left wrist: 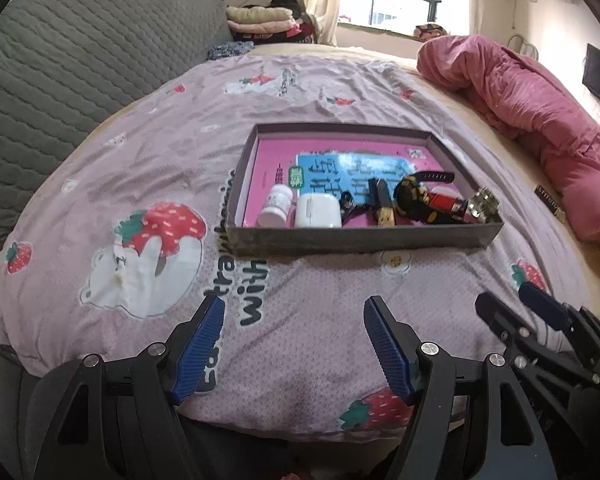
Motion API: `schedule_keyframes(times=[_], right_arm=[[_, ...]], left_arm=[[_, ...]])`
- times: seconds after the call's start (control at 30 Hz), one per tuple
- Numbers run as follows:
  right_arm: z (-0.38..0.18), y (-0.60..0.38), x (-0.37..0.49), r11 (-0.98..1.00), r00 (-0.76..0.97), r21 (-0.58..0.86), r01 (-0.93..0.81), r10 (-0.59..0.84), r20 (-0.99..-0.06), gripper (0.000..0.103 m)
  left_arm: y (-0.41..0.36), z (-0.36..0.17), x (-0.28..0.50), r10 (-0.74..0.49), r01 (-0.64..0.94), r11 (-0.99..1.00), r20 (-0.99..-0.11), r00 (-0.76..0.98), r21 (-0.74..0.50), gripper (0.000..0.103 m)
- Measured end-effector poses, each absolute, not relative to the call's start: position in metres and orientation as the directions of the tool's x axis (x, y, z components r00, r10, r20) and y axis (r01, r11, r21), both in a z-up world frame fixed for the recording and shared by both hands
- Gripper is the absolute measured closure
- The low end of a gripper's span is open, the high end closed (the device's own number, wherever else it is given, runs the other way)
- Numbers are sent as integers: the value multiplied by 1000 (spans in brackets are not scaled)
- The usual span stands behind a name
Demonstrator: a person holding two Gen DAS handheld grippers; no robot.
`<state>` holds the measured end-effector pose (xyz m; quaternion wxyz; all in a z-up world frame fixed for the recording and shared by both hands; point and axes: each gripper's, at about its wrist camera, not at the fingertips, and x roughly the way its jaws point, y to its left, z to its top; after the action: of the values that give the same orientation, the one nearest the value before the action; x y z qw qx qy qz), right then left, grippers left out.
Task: Organize rigid objects
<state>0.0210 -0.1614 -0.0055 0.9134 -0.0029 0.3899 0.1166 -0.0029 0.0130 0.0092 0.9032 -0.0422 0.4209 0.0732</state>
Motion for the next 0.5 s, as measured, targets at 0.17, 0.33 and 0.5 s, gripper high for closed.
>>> schedule_keyframes(times=[0.17, 0.33, 0.5], right_arm=[[-15, -155, 24, 969, 662, 71, -235, 213, -719, 48], [-20, -152, 27, 967, 655, 65, -246, 216, -724, 48], [-26, -153, 30, 969, 652, 62, -239, 208, -729, 48]], left_arm=[[15, -4, 3, 92, -172, 985, -776, 623, -22, 29], [18, -12, 8, 99, -185, 983, -783, 615, -21, 29], [21, -18, 12, 98, -193, 981, -787, 609, -27, 29]])
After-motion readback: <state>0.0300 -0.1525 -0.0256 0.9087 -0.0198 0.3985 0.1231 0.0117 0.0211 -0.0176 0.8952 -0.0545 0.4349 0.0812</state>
